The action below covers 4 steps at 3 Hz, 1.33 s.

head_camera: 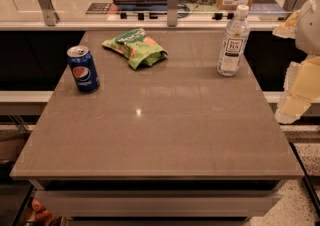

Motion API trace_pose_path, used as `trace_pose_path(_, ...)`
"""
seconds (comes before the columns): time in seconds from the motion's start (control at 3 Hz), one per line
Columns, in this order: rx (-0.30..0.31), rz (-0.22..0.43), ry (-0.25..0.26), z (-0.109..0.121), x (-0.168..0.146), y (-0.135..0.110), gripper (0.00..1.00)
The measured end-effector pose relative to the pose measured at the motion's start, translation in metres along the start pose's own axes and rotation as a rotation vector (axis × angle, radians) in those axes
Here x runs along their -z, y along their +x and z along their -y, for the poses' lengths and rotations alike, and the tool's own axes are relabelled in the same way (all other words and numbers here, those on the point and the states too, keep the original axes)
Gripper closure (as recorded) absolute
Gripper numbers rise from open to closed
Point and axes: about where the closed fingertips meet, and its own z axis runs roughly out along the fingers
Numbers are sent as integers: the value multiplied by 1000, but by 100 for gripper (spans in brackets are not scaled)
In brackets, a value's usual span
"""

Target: Pick blue plastic bottle

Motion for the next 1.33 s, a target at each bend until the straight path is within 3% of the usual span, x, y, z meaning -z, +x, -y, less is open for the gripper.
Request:
trace_pose_path(0.67,-27,33,25,8,1,2,0)
trace_pose_path(1.0,-104,123,74,22,-5,10,0)
trace_pose_path(1.33,-216,261,135,29,-19,18,0)
